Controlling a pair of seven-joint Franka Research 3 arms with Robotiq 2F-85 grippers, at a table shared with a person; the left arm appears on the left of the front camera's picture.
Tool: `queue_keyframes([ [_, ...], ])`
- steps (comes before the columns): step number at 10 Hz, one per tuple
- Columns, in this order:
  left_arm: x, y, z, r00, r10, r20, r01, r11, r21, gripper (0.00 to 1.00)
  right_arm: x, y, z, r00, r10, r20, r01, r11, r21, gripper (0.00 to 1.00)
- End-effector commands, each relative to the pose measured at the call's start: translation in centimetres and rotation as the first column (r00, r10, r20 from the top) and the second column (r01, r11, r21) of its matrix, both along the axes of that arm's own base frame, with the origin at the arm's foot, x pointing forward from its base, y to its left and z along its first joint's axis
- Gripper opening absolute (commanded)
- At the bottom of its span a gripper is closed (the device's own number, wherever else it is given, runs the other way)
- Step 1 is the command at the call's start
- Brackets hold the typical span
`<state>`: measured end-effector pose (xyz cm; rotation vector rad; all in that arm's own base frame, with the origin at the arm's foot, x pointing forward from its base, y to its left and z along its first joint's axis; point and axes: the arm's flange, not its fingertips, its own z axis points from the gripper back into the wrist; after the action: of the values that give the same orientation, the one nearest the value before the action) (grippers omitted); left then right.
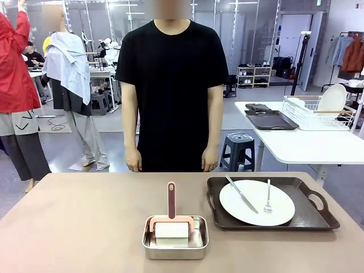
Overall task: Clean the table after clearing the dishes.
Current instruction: When the right (or left) Handle tray is removed, use the right hand (or left hand) to clean the right (or left) side of the table with the Lint Roller.
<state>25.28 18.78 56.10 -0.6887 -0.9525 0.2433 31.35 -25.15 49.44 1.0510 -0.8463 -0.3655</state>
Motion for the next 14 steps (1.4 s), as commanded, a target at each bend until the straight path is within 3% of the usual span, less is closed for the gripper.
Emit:
queue_keyframes([
  [1, -1.0, -0.3, -3.2, 0.945, 0.318, 0.079, -0.307, 0.944, -0.123, 1.0, -0.2, 0.0, 0.2, 1.0, 0.005, 0.017, -0.005, 1.0, 0.004, 1.0],
  [2, -1.9, 0.5, -4.7, 0.918, 0.39, 0.067, -0.373, 0.91, -0.182, 1.0, -0.2, 0.0, 0.2, 1.0, 0.005, 0.017, -0.005, 1.0, 0.004, 1.0],
  [4, -0.7, 0.3, -5.4, 0.932, 0.346, 0.11, -0.322, 0.928, -0.188, 1.0, -0.2, 0.0, 0.2, 1.0, 0.005, 0.017, -0.005, 1.0, 0.004, 1.0],
  [5, -1.6, 5.5, -1.7, 0.927, 0.373, 0.029, -0.362, 0.914, -0.181, 1.0, -0.2, 0.0, 0.2, 1.0, 0.005, 0.017, -0.005, 1.0, 0.004, 1.0],
  [14, -1.6, 5.5, -1.7, 0.927, 0.373, 0.029, -0.362, 0.914, -0.181, 1.0, -0.2, 0.0, 0.2, 1.0, 0.005, 0.017, -0.005, 1.0, 0.004, 1.0],
])
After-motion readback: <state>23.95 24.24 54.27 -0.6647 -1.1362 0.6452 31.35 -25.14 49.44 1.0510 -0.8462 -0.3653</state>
